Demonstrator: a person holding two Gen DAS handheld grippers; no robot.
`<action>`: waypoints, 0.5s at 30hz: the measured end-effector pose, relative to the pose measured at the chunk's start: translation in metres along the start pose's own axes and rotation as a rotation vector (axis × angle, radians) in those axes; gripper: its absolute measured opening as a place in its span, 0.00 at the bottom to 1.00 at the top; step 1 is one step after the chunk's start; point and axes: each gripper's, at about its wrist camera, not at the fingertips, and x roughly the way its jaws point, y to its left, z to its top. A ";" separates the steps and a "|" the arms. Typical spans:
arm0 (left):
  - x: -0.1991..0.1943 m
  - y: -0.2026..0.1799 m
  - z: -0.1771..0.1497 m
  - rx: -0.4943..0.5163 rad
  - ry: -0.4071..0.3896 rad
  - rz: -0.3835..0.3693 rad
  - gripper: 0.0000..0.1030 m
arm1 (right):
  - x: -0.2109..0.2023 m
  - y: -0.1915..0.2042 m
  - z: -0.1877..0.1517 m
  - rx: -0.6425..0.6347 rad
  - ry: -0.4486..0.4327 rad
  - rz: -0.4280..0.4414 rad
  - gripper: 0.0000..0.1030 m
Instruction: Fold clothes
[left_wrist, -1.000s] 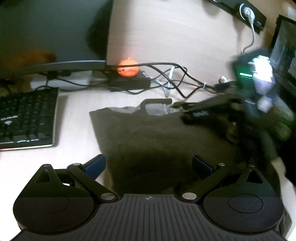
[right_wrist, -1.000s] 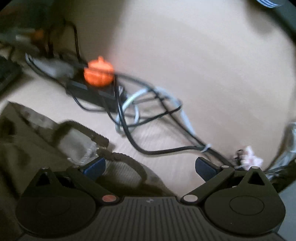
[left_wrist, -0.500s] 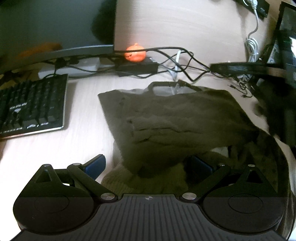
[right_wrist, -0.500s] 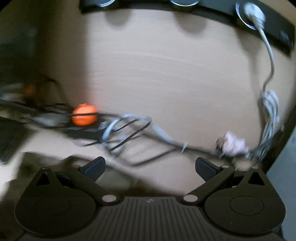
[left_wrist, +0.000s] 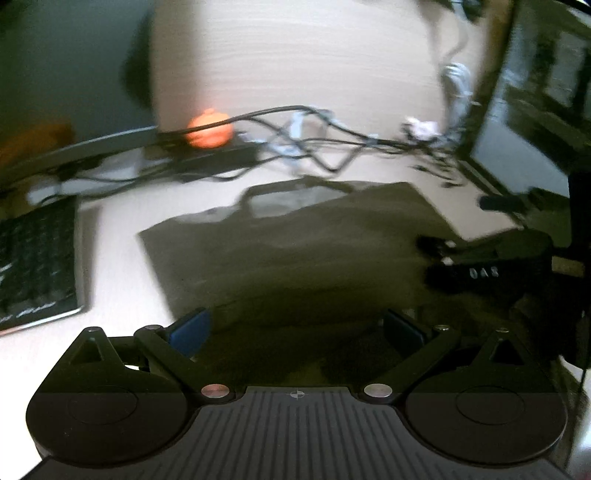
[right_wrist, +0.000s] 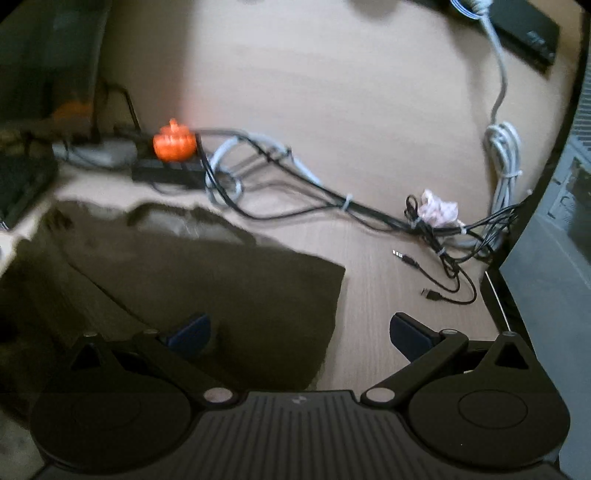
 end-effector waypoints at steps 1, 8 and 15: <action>0.000 0.000 0.000 0.008 0.010 -0.043 0.99 | -0.007 -0.001 -0.001 -0.007 -0.006 0.008 1.00; 0.028 0.019 -0.002 -0.006 0.063 -0.008 0.99 | 0.000 0.002 -0.032 -0.067 0.056 -0.053 1.00; 0.007 0.053 0.019 -0.128 0.005 -0.024 0.99 | -0.011 -0.004 -0.025 -0.038 0.016 -0.015 1.00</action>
